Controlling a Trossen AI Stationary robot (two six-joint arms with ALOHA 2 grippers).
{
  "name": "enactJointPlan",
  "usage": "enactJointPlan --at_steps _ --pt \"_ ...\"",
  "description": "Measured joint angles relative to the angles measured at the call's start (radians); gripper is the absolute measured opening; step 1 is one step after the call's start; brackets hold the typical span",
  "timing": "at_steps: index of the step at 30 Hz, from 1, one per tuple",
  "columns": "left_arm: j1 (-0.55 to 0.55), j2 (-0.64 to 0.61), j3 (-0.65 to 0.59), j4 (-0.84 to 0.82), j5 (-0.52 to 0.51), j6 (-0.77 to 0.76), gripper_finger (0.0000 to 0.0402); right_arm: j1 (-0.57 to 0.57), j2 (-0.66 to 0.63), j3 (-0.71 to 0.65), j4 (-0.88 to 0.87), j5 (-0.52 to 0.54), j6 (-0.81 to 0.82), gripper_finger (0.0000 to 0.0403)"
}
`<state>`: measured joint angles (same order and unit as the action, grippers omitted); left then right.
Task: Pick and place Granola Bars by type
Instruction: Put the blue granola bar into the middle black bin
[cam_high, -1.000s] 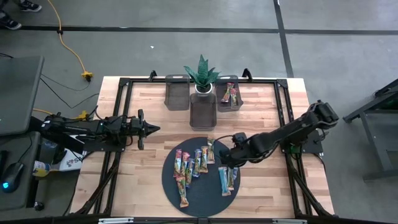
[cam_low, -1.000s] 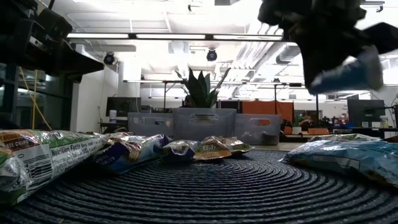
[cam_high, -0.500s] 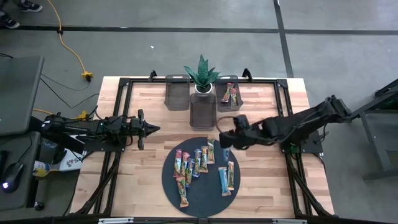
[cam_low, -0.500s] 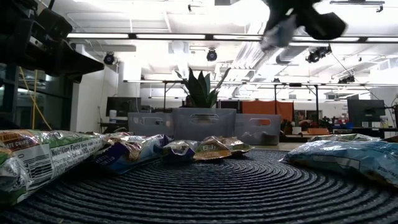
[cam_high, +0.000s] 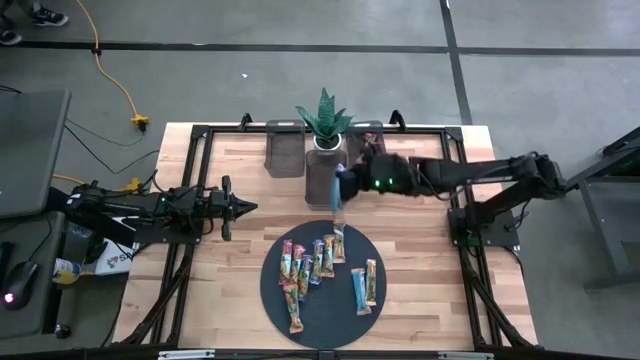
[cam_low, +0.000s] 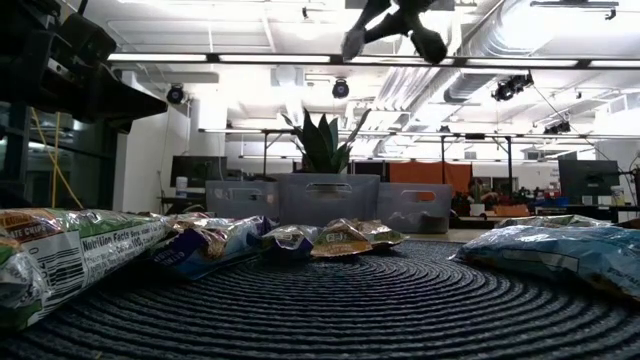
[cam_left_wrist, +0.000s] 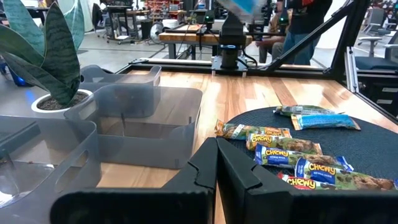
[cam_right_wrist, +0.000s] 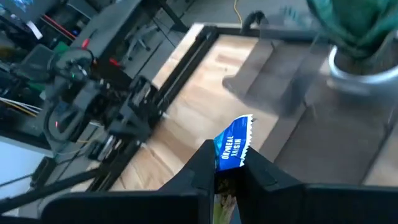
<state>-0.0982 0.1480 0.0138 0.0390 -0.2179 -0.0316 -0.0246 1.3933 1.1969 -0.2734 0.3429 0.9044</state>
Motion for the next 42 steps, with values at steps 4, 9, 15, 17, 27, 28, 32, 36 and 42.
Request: enactJointPlan --at_steps 4,9,15,17,27,28,32,36,42 --pt "0.0 0.0 0.0 0.0 0.0 0.0 0.0001 -0.085 0.005 0.0 0.036 -0.074 -0.053 0.0026" --pt "0.0 0.0 0.0 0.0 0.0 0.0 0.0001 -0.162 0.033 0.0 0.12 -0.186 -0.101 0.0021" --pt "0.0 0.0 0.0 0.0 0.0 0.0 0.0001 -0.223 0.103 0.0 0.194 -0.3 -0.12 0.0026" --pt "0.0 0.0 0.0 0.0 0.0 0.0 0.0001 -0.239 0.136 0.0 0.211 -0.322 -0.12 0.0025" --pt "0.0 0.0 0.0 0.0 0.0 0.0 0.0001 -0.298 0.278 0.0 0.223 -0.391 -0.097 0.0026" --pt "0.0 0.0 0.0 0.0 0.0 0.0 0.0001 -0.302 0.287 0.0 0.219 -0.397 -0.096 0.0026" --pt "0.0 0.0 0.0 0.0 0.0 0.0 0.0001 -0.304 0.324 0.0 0.181 -0.395 -0.094 0.0026" --pt "0.0 0.0 0.0 0.0 0.0 0.0 0.0001 -0.305 0.352 0.0 0.127 -0.371 -0.094 0.0027" --pt "0.0 0.0 0.0 0.0 0.0 0.0 0.0001 -0.312 0.376 0.0 0.098 -0.344 -0.09 0.0027"
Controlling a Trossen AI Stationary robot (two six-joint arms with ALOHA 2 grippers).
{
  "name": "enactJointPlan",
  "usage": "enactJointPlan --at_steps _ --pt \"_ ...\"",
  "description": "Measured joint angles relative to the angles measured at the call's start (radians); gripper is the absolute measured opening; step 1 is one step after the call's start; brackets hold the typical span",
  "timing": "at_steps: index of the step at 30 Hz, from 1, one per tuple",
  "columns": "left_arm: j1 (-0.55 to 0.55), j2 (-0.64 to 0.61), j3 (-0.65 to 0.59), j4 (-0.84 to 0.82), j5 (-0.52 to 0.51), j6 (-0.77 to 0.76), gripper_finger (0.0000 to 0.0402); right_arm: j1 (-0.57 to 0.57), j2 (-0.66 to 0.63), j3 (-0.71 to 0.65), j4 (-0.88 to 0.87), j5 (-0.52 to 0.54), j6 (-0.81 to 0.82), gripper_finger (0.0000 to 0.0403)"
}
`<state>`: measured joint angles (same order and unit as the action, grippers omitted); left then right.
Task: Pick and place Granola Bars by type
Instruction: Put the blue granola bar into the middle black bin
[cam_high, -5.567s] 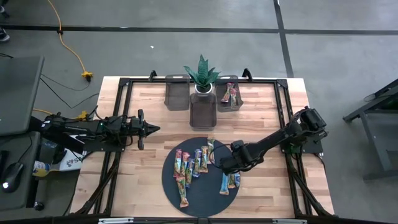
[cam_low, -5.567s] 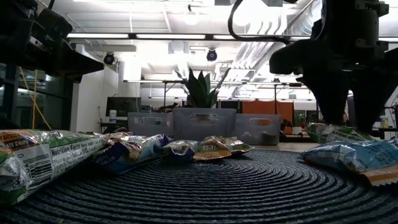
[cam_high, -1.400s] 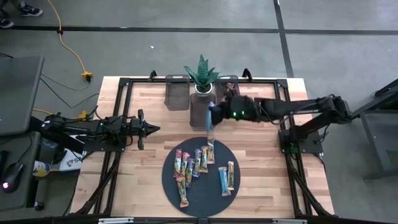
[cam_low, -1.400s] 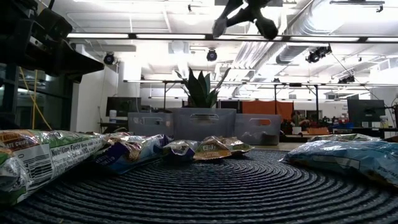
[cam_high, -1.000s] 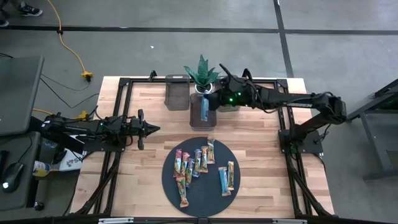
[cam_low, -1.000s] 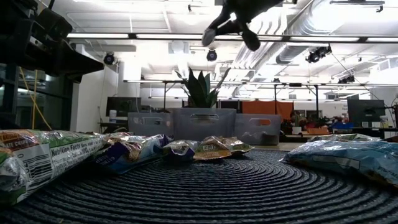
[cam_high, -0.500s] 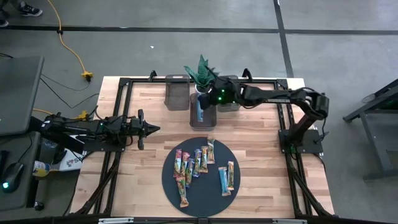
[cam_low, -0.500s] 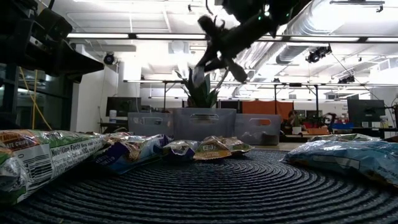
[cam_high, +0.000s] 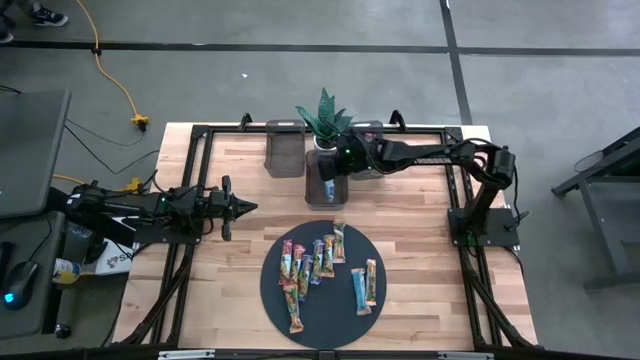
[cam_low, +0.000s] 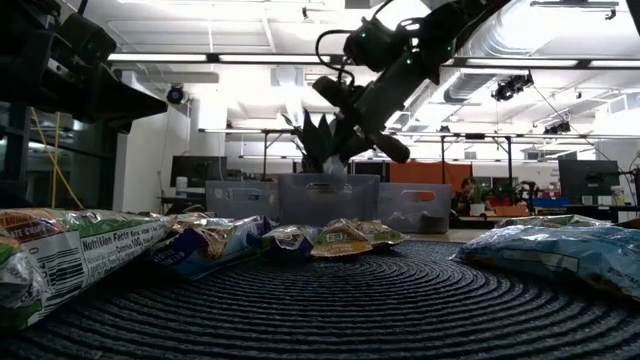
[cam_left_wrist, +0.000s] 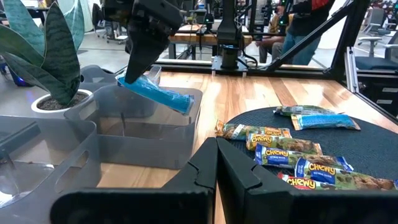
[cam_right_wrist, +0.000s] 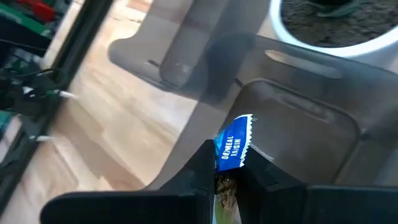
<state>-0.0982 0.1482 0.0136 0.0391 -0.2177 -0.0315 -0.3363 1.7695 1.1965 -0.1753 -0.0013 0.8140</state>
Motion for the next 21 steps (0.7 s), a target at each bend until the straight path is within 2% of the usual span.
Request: enactJointPlan --at_steps 9,21 --pt "0.0 0.0 0.0 0.0 0.0 0.0 0.0001 -0.007 0.0 0.0 -0.142 0.036 -0.011 0.0027" --pt "0.0 0.0 0.0 0.0 0.0 0.0 0.0001 -0.006 0.0 0.0 -0.143 0.048 -0.018 0.0028"
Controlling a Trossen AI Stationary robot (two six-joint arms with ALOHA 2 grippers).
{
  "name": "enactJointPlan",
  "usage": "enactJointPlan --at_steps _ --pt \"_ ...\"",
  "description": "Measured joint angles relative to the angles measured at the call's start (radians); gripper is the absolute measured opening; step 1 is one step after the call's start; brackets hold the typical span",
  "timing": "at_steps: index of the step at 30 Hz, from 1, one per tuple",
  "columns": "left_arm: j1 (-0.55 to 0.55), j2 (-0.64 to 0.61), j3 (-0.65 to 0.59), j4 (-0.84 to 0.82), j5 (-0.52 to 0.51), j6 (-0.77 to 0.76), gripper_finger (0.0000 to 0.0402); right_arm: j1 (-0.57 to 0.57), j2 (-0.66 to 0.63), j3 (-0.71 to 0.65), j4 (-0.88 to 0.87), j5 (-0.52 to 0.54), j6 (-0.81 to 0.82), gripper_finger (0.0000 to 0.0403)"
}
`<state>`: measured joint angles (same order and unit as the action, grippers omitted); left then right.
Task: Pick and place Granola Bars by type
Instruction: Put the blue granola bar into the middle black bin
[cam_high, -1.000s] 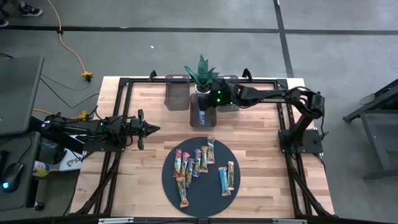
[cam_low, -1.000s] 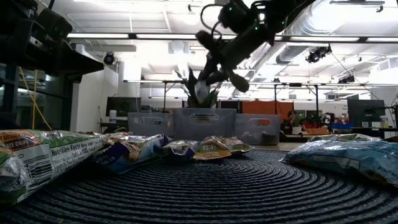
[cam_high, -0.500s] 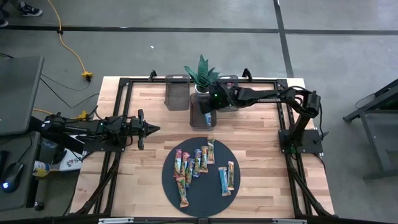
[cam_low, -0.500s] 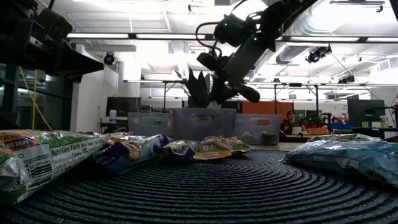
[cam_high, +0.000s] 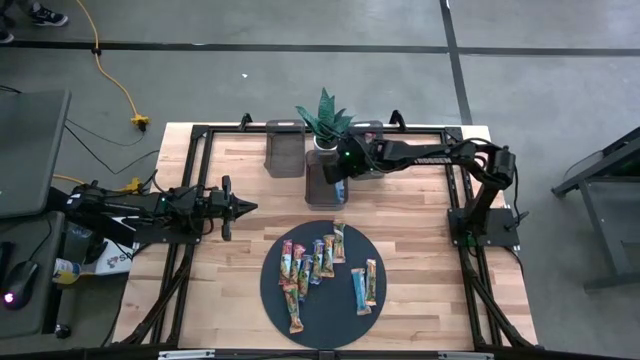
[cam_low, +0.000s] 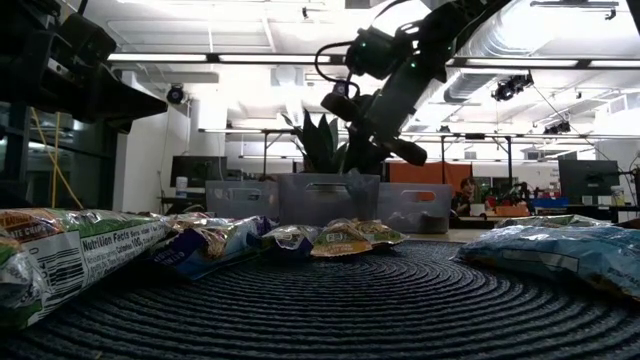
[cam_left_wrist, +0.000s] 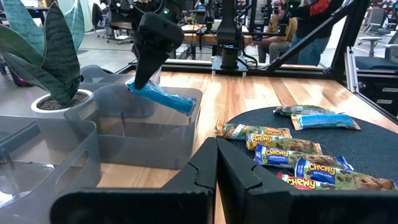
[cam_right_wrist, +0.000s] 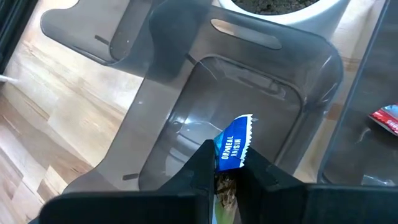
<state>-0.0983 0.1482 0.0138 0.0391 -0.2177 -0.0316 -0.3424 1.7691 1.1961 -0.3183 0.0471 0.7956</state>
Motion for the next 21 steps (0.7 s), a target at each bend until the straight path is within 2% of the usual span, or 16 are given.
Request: enactJointPlan --at_steps 17,21 --pt "0.0 0.0 0.0 0.0 0.0 0.0 0.0001 0.002 0.0 0.0 0.0 -0.039 -0.011 0.0029" --pt "0.0 0.0 0.0 0.0 0.0 0.0 0.0001 0.002 0.0 0.0 0.0 -0.046 -0.012 0.0046"
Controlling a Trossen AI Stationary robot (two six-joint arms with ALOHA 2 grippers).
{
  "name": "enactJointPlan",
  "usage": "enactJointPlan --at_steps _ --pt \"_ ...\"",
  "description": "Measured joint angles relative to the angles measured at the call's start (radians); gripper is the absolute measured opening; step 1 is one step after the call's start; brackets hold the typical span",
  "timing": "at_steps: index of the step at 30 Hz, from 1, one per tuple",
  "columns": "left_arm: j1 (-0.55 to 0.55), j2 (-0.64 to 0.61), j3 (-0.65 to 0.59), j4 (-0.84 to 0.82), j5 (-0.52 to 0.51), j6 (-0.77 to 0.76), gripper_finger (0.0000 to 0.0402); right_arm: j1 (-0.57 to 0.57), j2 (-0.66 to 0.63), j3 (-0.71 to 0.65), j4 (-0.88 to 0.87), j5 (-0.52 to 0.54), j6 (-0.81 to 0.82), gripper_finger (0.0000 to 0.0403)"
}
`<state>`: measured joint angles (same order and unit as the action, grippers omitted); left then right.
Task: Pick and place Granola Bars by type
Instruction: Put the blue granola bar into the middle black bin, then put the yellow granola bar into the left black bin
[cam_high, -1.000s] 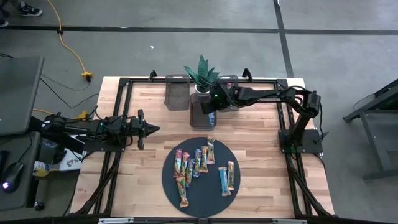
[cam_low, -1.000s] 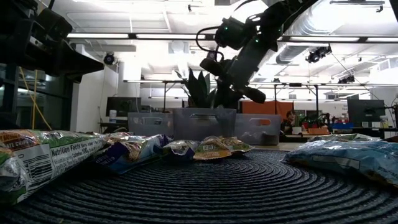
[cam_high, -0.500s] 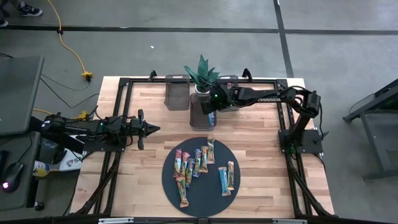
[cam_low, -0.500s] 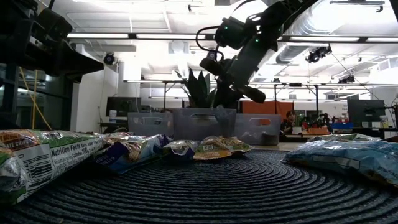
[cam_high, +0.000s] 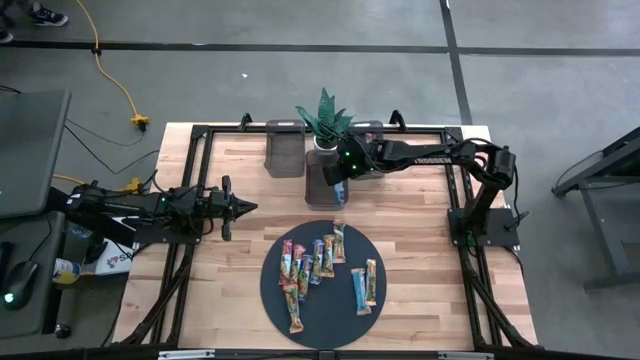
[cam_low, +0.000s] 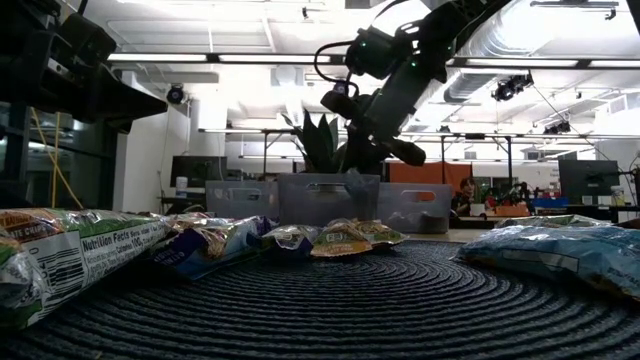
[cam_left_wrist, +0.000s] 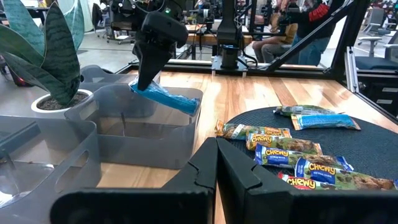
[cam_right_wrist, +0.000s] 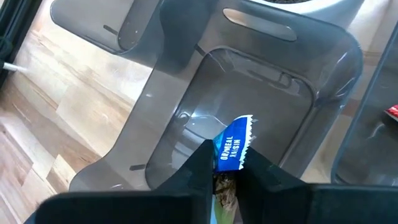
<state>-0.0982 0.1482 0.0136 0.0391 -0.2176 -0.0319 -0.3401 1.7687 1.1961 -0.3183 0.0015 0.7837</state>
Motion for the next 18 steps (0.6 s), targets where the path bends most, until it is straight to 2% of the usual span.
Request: enactJointPlan --at_steps 9,18 --pt "0.0 0.0 0.0 0.0 0.0 0.0 0.0001 0.0 -0.001 0.0 0.0 -0.003 0.001 0.011" --pt "0.0 0.0 0.0 0.0 0.0 0.0 0.0001 0.0 -0.015 0.0 0.007 -0.038 -0.006 0.0114"
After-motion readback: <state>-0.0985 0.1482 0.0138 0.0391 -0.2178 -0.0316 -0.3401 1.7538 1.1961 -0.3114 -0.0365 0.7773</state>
